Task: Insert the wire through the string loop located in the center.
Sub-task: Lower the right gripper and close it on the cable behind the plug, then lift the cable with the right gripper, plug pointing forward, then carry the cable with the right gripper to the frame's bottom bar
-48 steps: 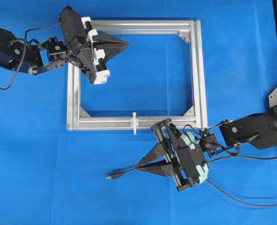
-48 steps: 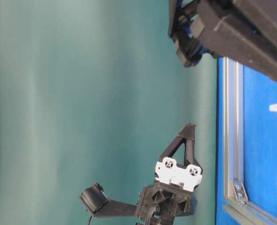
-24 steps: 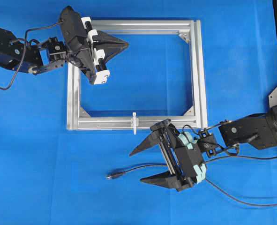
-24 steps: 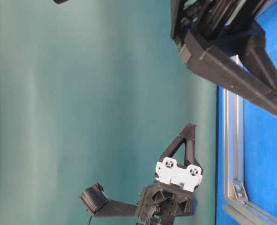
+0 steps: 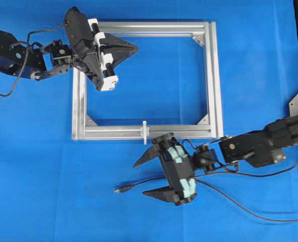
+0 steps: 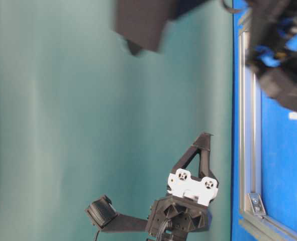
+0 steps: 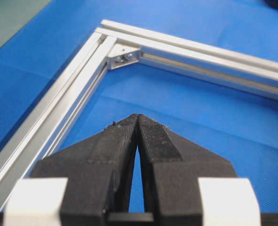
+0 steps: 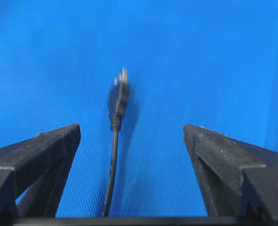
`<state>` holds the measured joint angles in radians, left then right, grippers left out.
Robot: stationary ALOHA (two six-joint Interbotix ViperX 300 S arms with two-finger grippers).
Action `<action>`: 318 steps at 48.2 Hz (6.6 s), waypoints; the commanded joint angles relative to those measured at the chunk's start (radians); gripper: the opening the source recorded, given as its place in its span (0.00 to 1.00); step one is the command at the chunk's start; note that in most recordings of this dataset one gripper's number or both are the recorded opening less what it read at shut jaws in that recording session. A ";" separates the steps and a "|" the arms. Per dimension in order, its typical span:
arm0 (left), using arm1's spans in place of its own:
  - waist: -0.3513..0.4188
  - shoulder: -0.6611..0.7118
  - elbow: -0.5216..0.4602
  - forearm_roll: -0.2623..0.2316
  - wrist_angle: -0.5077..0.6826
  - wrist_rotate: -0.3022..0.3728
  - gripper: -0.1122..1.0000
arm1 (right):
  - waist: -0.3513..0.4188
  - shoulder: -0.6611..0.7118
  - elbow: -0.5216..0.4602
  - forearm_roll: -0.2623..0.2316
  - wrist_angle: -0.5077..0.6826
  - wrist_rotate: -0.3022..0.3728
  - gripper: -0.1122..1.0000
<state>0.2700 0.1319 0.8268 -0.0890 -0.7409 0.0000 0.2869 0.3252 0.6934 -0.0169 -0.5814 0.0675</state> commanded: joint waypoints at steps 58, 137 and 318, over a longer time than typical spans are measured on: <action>0.002 -0.029 -0.005 0.005 0.014 0.003 0.10 | 0.009 0.000 -0.003 0.037 0.000 0.000 0.08; 0.002 -0.038 0.020 0.005 0.014 -0.008 0.10 | 0.009 -0.255 -0.069 0.037 0.324 -0.006 0.08; -0.002 -0.043 0.035 0.005 0.012 -0.011 0.10 | -0.233 -0.488 0.304 0.041 0.282 -0.003 0.08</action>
<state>0.2700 0.1212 0.8682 -0.0874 -0.7225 -0.0107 0.0552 -0.1488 1.0032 0.0245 -0.2884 0.0644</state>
